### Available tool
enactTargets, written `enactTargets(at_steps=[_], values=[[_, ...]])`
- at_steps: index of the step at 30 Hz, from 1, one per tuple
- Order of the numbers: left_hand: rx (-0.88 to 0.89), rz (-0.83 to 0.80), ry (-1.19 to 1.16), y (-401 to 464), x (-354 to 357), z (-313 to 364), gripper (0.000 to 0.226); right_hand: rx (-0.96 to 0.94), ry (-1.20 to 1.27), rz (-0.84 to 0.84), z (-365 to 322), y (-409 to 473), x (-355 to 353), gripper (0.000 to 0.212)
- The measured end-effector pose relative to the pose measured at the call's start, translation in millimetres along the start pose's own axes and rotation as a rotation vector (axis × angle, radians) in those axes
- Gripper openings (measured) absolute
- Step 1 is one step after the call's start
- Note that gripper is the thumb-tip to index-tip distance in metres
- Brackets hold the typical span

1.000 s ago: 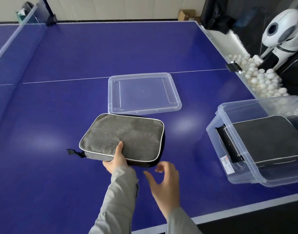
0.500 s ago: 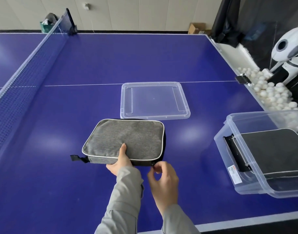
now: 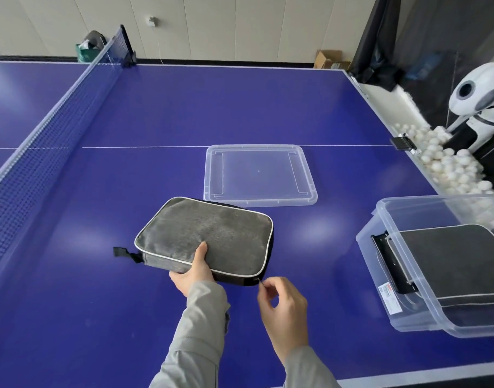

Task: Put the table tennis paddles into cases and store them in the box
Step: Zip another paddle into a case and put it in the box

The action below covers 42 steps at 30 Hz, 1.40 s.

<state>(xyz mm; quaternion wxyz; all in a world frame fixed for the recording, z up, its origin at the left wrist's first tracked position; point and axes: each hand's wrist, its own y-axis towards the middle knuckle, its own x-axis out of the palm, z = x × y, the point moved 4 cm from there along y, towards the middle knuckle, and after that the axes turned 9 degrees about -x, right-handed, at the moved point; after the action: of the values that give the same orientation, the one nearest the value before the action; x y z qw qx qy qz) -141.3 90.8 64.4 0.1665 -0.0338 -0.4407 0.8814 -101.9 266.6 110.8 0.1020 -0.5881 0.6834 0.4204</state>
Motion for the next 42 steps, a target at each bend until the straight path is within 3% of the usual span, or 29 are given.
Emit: enactTargets(at_steps=[12,17,25,33,42], values=[[0.032,-0.330,0.146,-4,-6,28,0.053,0.249,0.019,0.107,55,53,-28,0.013],[0.017,-0.497,0.215,-9,-8,44,0.045,0.199,0.027,0.022,63,74,-31,0.010],[0.089,-0.709,0.370,-11,-8,70,0.059,0.139,0.183,-0.094,53,94,-24,0.013],[0.189,-0.884,0.603,-13,-6,76,0.070,0.229,0.351,-0.127,39,121,-21,0.027],[0.373,-0.976,1.046,-6,-3,91,0.073,0.282,0.347,-0.137,46,139,-32,0.014]])
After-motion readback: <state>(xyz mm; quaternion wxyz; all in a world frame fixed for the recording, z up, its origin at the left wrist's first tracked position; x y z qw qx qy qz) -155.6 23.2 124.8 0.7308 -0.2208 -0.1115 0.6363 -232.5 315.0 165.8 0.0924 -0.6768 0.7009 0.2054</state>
